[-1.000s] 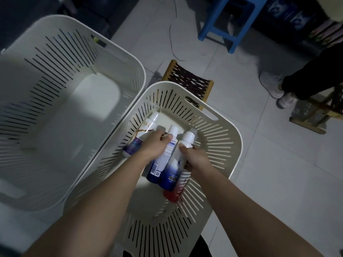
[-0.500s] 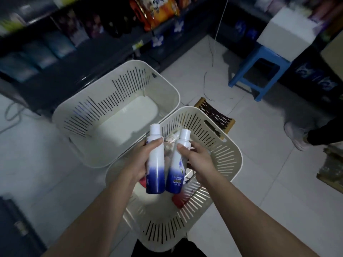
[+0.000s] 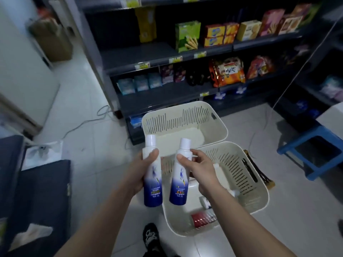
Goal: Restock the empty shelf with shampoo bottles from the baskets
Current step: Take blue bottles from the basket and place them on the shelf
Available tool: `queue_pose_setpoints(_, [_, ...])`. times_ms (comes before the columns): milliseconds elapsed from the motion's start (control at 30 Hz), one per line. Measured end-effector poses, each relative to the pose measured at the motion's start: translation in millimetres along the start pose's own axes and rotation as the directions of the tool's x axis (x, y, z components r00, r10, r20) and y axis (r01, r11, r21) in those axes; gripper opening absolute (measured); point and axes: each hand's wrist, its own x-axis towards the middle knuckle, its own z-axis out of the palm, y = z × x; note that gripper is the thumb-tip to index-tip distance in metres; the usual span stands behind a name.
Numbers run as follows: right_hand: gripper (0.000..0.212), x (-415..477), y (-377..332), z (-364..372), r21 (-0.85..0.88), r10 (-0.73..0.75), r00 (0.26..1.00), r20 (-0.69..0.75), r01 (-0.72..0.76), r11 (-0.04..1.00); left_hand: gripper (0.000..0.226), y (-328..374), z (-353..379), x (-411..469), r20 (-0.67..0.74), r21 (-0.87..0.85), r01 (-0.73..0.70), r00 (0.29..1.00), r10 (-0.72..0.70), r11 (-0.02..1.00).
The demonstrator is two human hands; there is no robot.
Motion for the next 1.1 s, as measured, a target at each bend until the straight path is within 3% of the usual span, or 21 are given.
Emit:
queue_pose_setpoints(167, [0.036, -15, -12, 62, -0.109, -0.034, 0.986, 0.166, 0.053, 0.993, 0.039, 29, -52, -52, -0.213, 0.005, -0.120, 0.970, 0.118, 0.993])
queue_pose_setpoints(267, [0.035, -28, -18, 108, -0.156, -0.053, 0.958, 0.283, 0.101, 0.983, 0.067, 47, -89, -88, -0.344, -0.022, -0.210, 0.920, 0.190, 0.977])
queue_pose_setpoints(333, [0.038, -39, -22, 142, -0.187, -0.072, 0.931, 0.358, 0.147, 0.971, 0.075, 57, -115, -113, -0.425, -0.045, -0.256, 0.880, 0.213, 0.966])
queue_pose_setpoints(500, [0.034, -74, -26, 234, -0.191, -0.060, 0.841, 0.537, 0.191, 0.963, 0.042, 84, -183, -174, -0.599, -0.062, -0.364, 0.758, 0.257, 0.929])
queue_pose_setpoints(667, [0.035, -118, -30, 329, -0.197, -0.052, 0.728, 0.683, 0.252, 0.947, 0.044, 113, -247, -239, -0.712, 0.005, -0.479, 0.615, 0.339, 0.878])
queue_pose_setpoints(767, [0.036, -145, -29, 386, -0.186, -0.055, 0.650, 0.758, 0.296, 0.937, 0.030, 129, -281, -277, -0.754, 0.077, -0.527, 0.524, 0.396, 0.846])
queue_pose_setpoints(1100, [0.033, -237, -28, 543, -0.061, -0.139, 0.373, 0.917, 0.477, 0.877, 0.049, 181, -362, -390, -0.832, 0.222, -0.650, 0.263, 0.489, 0.727])
